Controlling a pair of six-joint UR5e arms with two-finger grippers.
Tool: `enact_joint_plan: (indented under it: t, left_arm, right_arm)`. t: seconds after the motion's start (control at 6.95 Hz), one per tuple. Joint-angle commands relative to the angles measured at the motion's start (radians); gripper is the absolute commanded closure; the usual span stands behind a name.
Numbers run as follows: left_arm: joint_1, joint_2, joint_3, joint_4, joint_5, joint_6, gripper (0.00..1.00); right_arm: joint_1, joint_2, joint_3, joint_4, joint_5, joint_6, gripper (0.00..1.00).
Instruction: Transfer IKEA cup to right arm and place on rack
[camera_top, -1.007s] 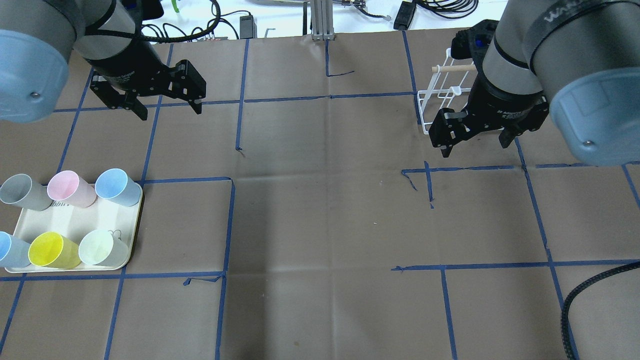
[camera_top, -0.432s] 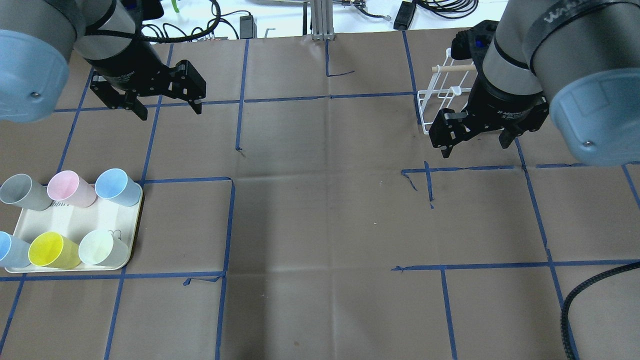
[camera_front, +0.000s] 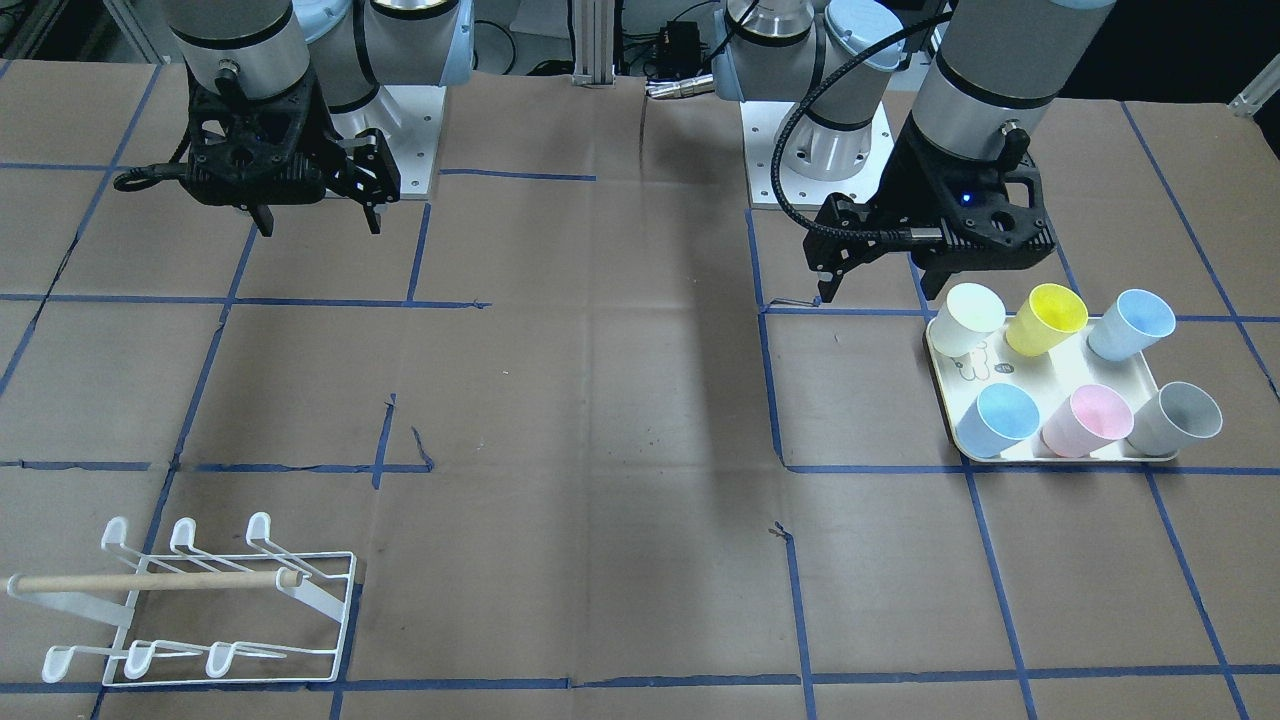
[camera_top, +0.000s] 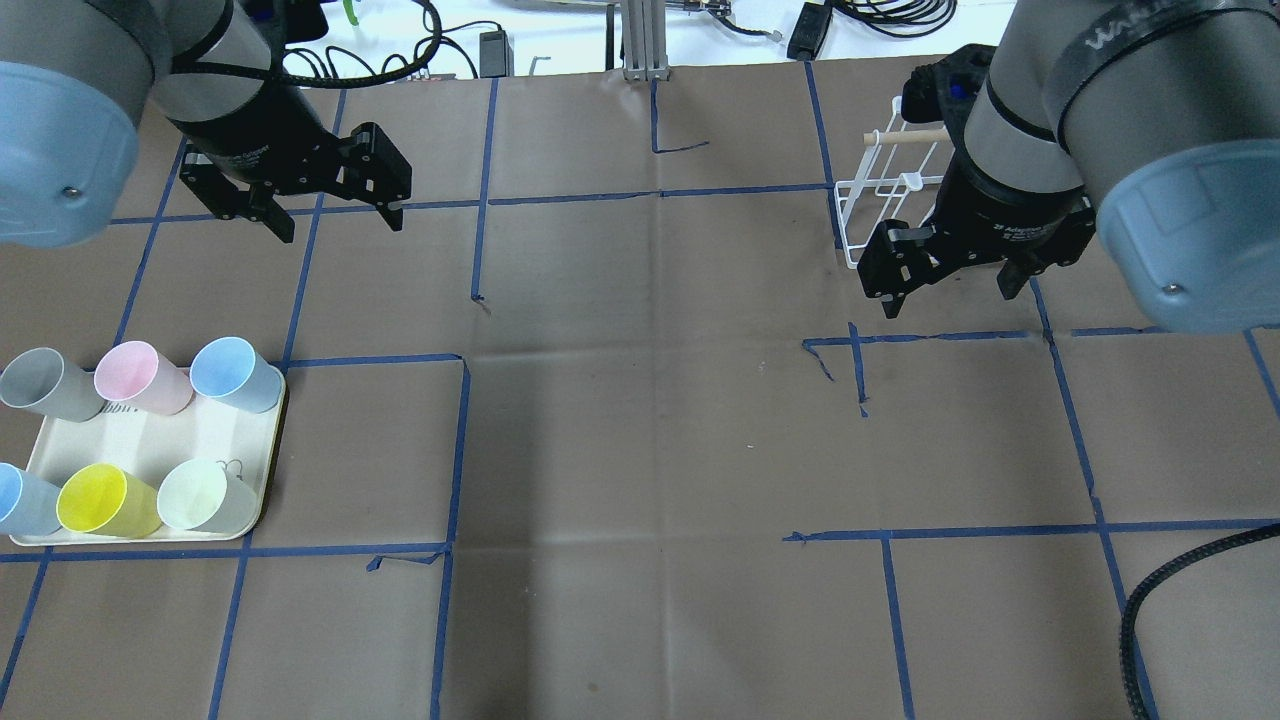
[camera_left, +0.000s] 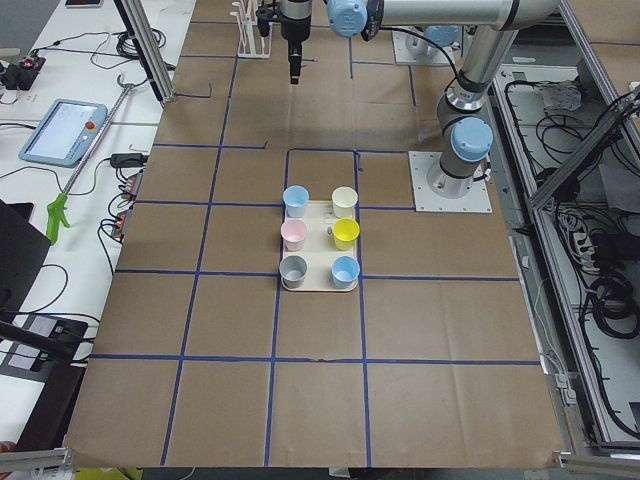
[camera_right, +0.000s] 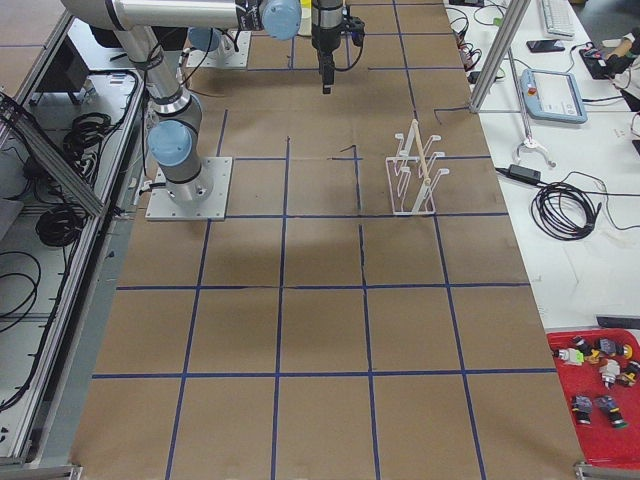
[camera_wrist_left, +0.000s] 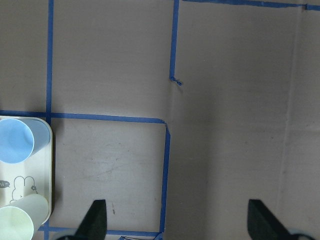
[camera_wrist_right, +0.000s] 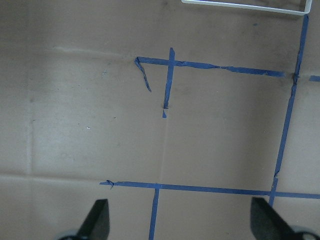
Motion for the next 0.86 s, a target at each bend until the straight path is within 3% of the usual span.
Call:
enact_joint_plan:
  t: [0.0, 0.43, 0.72]
  left_arm:
    - [0.004, 0.001, -0.004, -0.003, 0.005, 0.042, 0.0]
    - [0.065, 0.002, -0.009, -0.016, 0.008, 0.185, 0.0]
    - [0.251, 0.033, -0.091, -0.007, 0.001, 0.348, 0.0]
  right_arm:
    - [0.0, 0.0, 0.001, 0.001, 0.0, 0.0, 0.0]
    - [0.0, 0.0, -0.001, -0.001, 0.0, 0.0, 0.0]
    - [0.0, 0.0, 0.001, -0.027, 0.002, 0.002, 0.0]
